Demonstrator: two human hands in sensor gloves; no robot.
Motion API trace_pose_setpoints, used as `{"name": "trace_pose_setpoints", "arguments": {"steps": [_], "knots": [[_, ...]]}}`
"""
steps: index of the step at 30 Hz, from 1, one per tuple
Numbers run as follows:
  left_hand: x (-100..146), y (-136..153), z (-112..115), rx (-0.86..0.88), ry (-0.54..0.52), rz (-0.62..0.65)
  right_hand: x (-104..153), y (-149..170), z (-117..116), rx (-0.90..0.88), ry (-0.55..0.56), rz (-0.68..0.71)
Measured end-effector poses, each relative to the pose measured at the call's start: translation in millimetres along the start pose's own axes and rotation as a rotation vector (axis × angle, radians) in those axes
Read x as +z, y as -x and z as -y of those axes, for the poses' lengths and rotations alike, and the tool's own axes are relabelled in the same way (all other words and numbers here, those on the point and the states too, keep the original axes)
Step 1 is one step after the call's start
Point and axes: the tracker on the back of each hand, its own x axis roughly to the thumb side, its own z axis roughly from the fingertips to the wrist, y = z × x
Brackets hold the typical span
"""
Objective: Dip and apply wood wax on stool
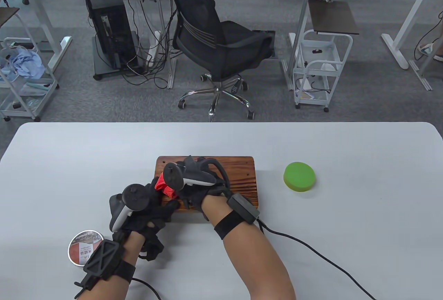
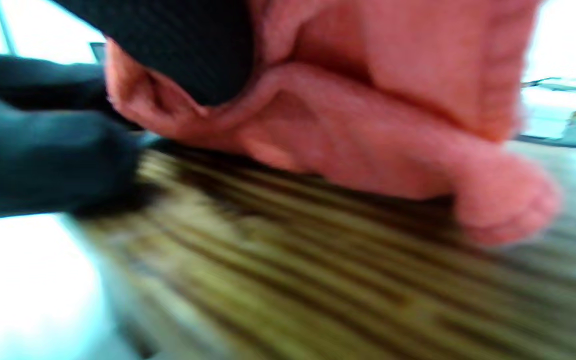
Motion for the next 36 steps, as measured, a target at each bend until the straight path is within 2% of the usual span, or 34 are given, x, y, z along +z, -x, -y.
{"name": "trace_pose_setpoints", "arguments": {"steps": [3,6,7,12,14,17,20,22,25,26,28,33,35,36], "knots": [[-0.2,0.0,-0.1,-0.003,-0.001,0.000,-15.9,22.5,-4.8,-0.070,0.059,-0.240],[0.0,0.0,0.0,-0.003,-0.002,-0.001,-18.8,30.5,-7.7,-0.114,0.094,-0.339],[0.1,0.1,0.1,-0.003,-0.002,-0.001,-18.4,28.3,-7.7,-0.103,0.090,-0.316],[0.1,0.0,0.0,-0.002,0.000,-0.002,-11.5,17.1,-0.7,-0.141,-0.031,0.005],[0.2,-0.1,0.0,-0.002,-0.001,-0.002,-9.3,17.9,-0.6,-0.126,-0.016,-0.022],[0.1,-0.1,-0.1,-0.003,0.000,-0.002,-12.4,30.1,-0.7,-0.017,0.063,-0.188],[0.3,-0.1,0.0,-0.001,0.000,-0.003,-13.5,46.0,-5.3,0.043,0.094,-0.326],[0.3,-0.2,-0.1,-0.002,0.000,-0.002,-11.9,44.2,-6.3,-0.008,0.074,-0.266],[0.2,0.0,-0.2,-0.001,0.002,-0.002,-3.6,36.9,-3.3,-0.059,0.025,-0.039],[0.3,-0.1,-0.2,0.000,0.002,-0.002,-2.3,38.5,-3.0,-0.095,0.015,-0.003],[0.1,-0.2,-0.3,-0.001,0.001,-0.001,0.2,47.4,-2.8,-0.096,0.013,-0.036],[0.4,-0.2,-0.4,0.000,0.002,-0.002,-2.5,79.4,-5.9,-0.002,0.066,-0.308],[0.4,-0.3,-0.6,-0.002,0.002,-0.004,-1.7,75.8,-5.4,-0.024,0.047,-0.277],[0.5,-0.3,-0.7,-0.004,0.003,-0.005,-0.2,70.8,-4.3,-0.033,0.019,-0.211]]}}
